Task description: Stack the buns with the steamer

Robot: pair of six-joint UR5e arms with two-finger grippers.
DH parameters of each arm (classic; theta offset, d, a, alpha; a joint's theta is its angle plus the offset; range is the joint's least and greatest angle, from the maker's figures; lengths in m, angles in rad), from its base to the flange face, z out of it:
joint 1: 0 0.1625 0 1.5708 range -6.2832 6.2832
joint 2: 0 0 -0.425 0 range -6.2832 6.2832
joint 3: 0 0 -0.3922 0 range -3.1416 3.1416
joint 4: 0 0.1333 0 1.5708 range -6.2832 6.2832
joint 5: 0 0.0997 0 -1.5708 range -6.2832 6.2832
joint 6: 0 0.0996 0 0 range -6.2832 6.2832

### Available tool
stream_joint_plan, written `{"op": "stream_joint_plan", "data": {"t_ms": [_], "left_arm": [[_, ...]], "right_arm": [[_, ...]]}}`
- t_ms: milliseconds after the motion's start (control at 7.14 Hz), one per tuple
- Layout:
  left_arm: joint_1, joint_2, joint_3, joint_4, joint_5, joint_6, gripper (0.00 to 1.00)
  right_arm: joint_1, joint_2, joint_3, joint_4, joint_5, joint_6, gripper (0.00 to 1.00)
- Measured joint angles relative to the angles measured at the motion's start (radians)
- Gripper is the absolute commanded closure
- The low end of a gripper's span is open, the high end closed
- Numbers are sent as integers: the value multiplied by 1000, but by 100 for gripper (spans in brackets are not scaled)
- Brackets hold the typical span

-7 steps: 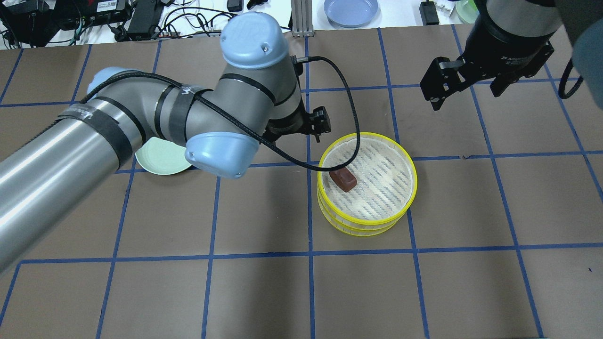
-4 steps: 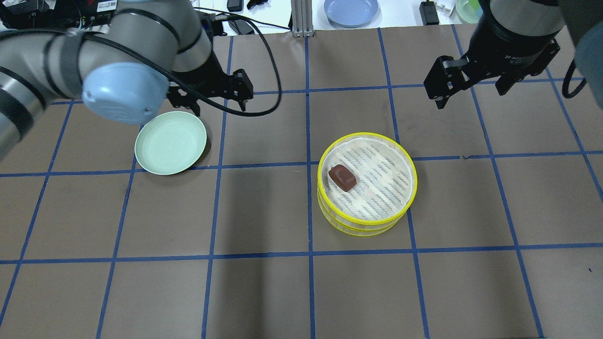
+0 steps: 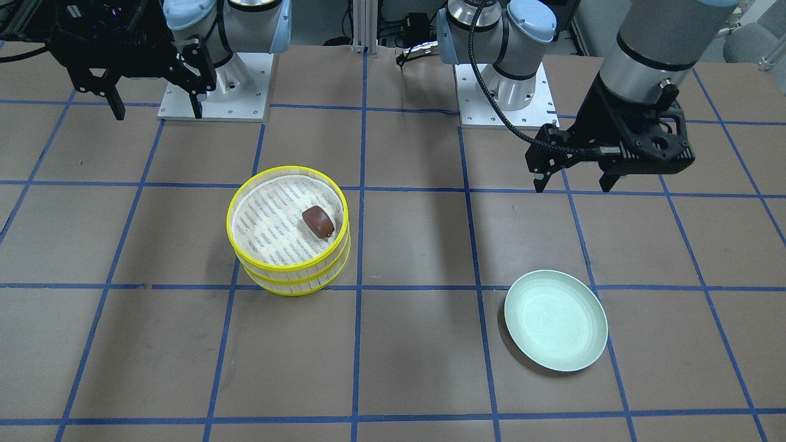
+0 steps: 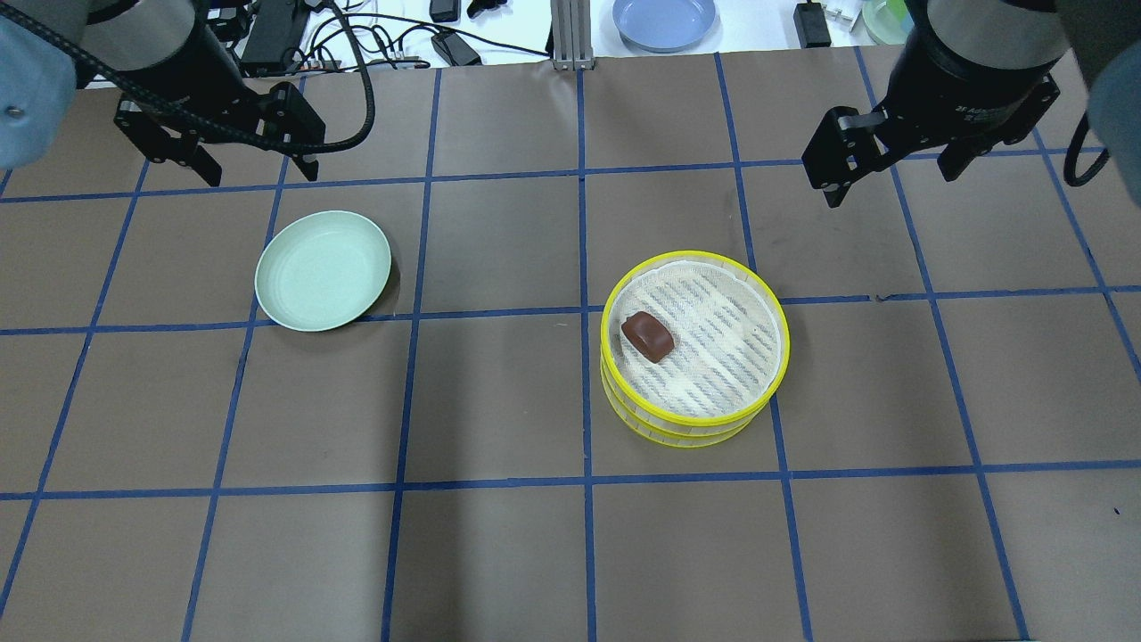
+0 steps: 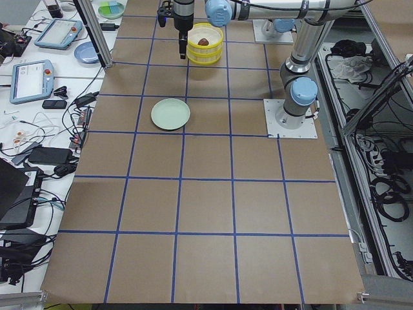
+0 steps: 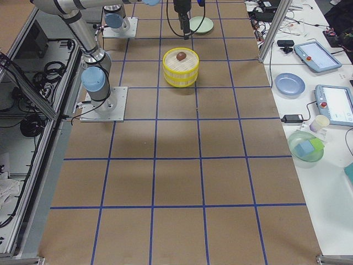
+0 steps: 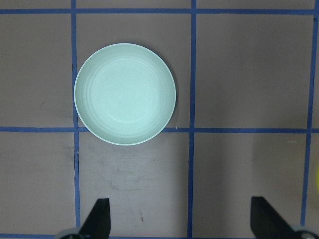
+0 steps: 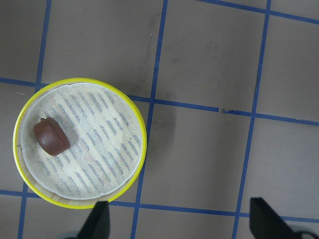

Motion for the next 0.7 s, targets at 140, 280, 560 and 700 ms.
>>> {"op": "stream_joint_plan", "data": {"t_ms": [140, 280, 560, 700], "left_arm": [[2, 23, -4, -12, 0, 2, 0], [2, 33, -11, -17, -2, 2, 0], [1, 38, -17, -19, -5, 2, 0], [1, 39, -18, -20, -5, 3, 0]], "right_arm": [[0, 0, 0, 1, 0, -2, 0], [2, 0, 1, 3, 0, -2, 0], [4, 0, 1, 6, 0, -4, 0], [4, 0, 2, 7, 0, -5, 0]]}}
